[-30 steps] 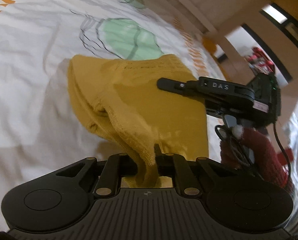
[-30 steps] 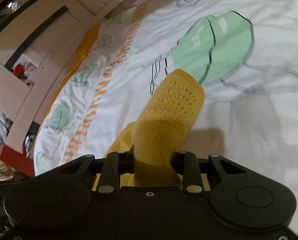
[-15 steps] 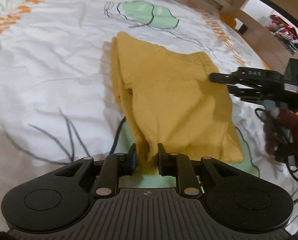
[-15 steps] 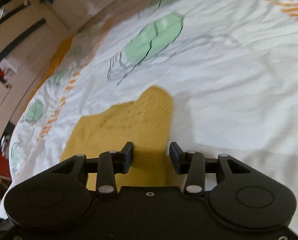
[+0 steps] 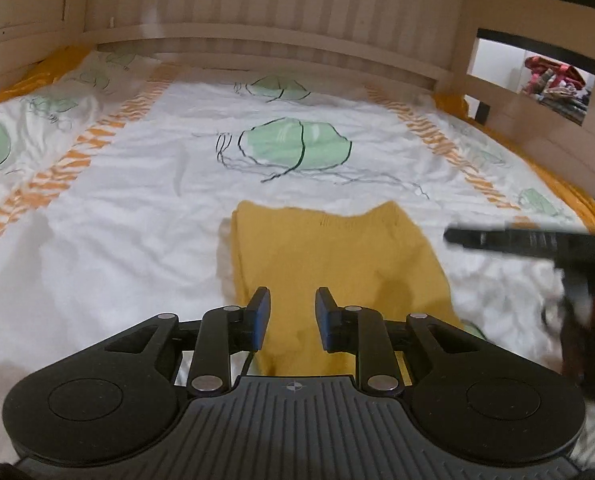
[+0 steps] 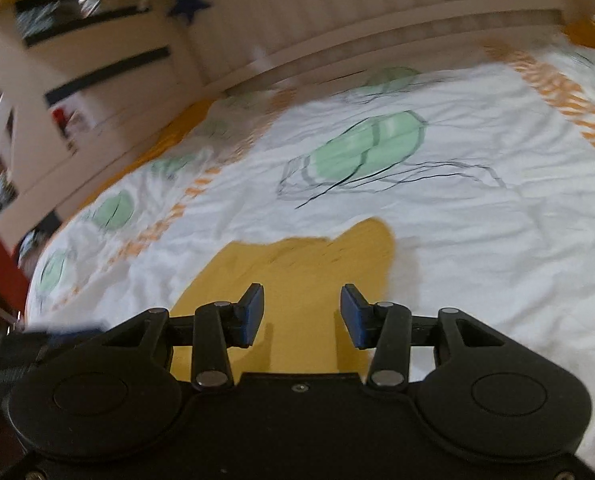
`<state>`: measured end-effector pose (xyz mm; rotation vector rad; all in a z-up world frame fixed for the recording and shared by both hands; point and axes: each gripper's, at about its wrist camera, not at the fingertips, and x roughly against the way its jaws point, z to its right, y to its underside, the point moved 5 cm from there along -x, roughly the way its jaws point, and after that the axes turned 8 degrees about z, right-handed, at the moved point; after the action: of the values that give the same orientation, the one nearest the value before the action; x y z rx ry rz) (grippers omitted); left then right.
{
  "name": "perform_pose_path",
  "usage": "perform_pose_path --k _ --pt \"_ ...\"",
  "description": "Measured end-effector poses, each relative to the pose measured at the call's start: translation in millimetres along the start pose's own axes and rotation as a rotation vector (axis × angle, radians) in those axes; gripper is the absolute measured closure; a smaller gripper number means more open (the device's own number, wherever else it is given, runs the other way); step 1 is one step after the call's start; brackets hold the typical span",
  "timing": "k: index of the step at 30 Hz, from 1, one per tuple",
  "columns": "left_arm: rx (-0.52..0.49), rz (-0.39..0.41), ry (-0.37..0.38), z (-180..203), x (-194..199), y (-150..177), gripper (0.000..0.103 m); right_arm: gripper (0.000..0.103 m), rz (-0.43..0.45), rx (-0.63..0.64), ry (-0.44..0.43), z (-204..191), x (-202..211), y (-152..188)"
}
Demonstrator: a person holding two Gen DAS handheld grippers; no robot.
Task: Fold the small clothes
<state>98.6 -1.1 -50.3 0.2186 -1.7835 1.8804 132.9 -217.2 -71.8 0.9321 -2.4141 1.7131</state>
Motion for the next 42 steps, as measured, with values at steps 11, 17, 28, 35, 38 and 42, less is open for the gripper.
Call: perform_pose_path --k 11,17,28,35,38,42 --pt "0.052 -0.094 -0.047 -23 -68 19 0.079 0.05 -0.234 0.025 0.005 -7 -30 52" --pt "0.121 -0.109 -0.036 -39 -67 31 0.075 0.05 -0.088 0.043 0.015 -12 -17 17" --pt "0.184 -0.125 -0.028 -46 -68 37 0.063 0.048 -0.134 0.058 0.103 17 -98 3" --pt "0.188 -0.117 -0.025 -46 -69 37 0.062 0.048 -0.124 0.028 0.103 20 -106 10" --pt "0.173 -0.112 -0.035 -44 -67 36 0.062 0.046 -0.062 0.047 0.096 6 -92 -4" --pt "0.149 -0.107 -0.047 -41 -67 36 0.062 0.045 -0.047 0.132 0.05 -18 -93 -18"
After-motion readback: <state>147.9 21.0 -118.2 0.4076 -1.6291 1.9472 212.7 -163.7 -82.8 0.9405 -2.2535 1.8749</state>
